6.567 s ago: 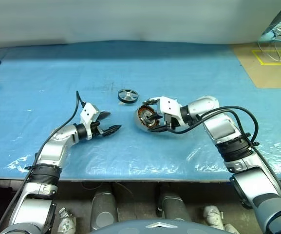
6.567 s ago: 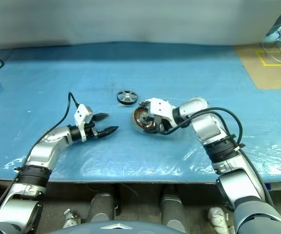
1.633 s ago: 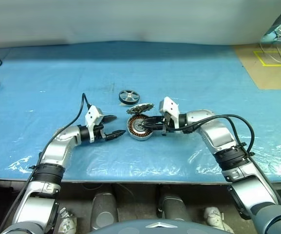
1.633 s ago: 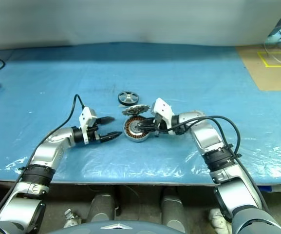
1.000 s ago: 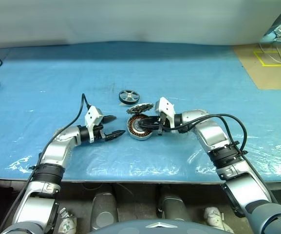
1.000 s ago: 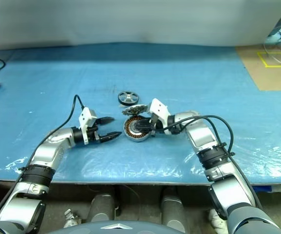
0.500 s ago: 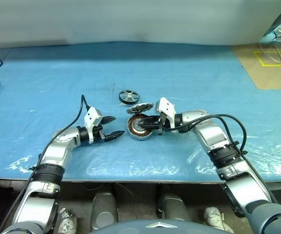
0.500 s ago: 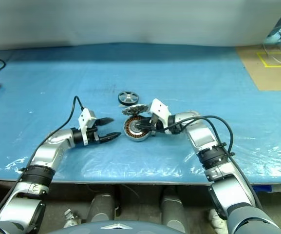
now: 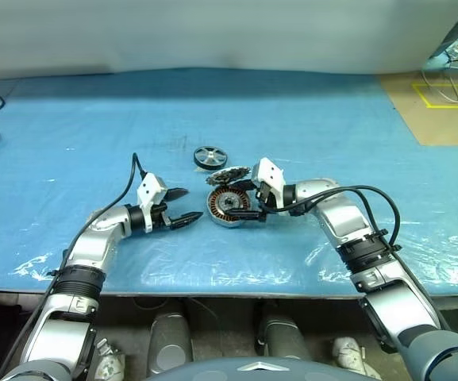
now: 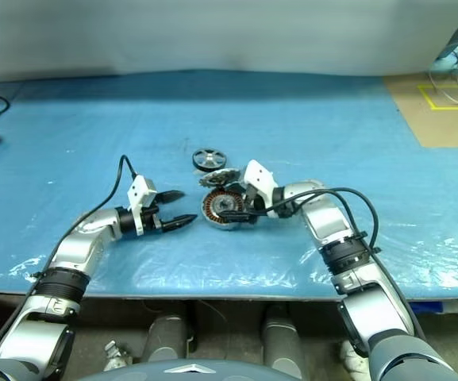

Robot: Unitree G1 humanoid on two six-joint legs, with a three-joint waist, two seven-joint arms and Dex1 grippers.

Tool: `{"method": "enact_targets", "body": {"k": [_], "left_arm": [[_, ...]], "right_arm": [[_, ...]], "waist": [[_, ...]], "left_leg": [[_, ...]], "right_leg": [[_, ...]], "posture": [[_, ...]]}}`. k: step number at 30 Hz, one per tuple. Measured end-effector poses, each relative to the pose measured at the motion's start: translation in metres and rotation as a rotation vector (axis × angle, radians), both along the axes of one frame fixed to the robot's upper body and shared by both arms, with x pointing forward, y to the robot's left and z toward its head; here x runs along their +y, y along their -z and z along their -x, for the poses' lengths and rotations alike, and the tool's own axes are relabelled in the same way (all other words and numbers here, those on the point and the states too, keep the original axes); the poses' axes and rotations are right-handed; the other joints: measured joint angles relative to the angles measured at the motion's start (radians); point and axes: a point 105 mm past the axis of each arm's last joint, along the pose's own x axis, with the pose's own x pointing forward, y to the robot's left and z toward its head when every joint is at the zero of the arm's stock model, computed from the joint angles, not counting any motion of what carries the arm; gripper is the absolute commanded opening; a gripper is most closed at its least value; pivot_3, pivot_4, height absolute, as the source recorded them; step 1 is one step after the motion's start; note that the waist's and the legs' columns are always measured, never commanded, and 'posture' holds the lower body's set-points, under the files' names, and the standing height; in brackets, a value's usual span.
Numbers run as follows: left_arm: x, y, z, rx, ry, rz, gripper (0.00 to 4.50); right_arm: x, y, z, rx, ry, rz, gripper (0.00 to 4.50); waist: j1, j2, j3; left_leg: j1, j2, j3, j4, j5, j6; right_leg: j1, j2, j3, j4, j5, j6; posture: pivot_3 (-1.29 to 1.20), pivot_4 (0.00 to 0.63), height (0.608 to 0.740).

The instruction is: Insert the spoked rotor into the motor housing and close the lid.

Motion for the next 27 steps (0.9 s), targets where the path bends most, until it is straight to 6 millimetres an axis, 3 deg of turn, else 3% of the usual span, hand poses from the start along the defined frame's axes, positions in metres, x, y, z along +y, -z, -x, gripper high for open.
{"method": "enact_targets", "body": {"k": [27], "left_arm": [[-0.0023, -0.0024, -0.0030, -0.003, 0.002, -0.007, 4.50]], "right_arm": [[-0.0005, -0.0024, 0.0013, -0.004, 0.005, -0.005, 4.44]], "waist": [[0.000, 0.000, 0.000]], "left_leg": [[0.000, 0.000, 0.000, 0.000, 0.000, 0.000]], "right_leg": [[0.000, 0.000, 0.000, 0.001, 0.000, 0.000]], "posture": [[0.00, 0.150, 0.740]]}}
